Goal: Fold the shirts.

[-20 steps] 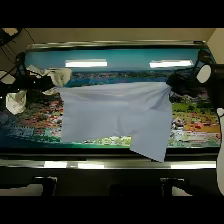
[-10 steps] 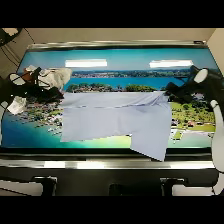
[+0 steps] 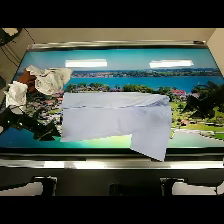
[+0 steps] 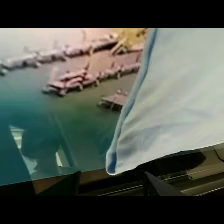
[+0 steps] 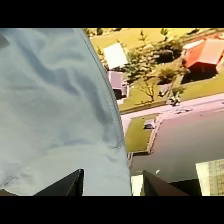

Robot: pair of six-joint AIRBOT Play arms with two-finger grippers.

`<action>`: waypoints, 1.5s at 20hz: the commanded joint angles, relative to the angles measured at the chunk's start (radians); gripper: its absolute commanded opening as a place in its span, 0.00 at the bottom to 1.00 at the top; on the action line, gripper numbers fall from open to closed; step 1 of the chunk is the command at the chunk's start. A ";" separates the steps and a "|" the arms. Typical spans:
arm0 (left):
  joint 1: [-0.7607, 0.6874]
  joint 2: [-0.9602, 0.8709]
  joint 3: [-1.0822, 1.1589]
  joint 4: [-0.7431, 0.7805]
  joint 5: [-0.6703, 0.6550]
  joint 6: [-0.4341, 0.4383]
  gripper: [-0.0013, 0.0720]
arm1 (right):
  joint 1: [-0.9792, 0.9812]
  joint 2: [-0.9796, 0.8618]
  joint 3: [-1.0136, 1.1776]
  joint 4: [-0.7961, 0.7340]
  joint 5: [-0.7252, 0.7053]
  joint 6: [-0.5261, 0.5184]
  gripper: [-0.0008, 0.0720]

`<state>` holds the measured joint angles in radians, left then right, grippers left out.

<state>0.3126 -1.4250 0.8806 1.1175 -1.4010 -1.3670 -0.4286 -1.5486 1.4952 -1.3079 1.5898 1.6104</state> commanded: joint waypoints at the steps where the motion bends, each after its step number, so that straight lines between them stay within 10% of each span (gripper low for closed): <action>1: 0.005 0.018 -0.113 -0.110 0.105 0.044 0.65 | -0.015 0.001 -0.013 0.018 0.031 -0.019 0.63; 4: -0.018 0.014 -0.117 -0.109 0.138 0.034 0.63 | -0.014 0.001 -0.014 0.016 0.014 -0.019 0.63; 10: -0.042 0.015 -0.125 -0.117 0.269 -0.005 0.06 | 0.035 0.001 -0.237 0.030 -0.077 -0.082 0.72; 19: -0.061 0.019 -0.124 -0.116 0.249 -0.001 0.06 | 0.052 -0.075 -0.378 0.128 -0.348 -0.120 0.61; 20: -0.060 0.019 -0.124 -0.116 0.250 -0.001 0.06 | 0.052 -0.084 -0.378 0.130 -0.346 -0.120 0.54; 22: -0.060 0.024 -0.111 -0.116 0.247 0.005 0.06 | 0.052 -0.086 -0.373 0.159 -0.325 -0.168 0.09; 26: -0.059 0.166 0.130 -0.106 0.270 0.029 0.05 | 0.052 0.058 -0.197 0.137 -0.274 -0.267 0.09; 30: -0.058 0.405 0.665 -0.105 0.433 0.006 0.06 | 0.052 0.368 0.162 0.146 -0.555 -0.253 0.09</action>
<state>0.2520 -1.1618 1.2312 1.0065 -1.0836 -1.3502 -0.3748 -1.3613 1.4509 -1.1469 1.2198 1.3659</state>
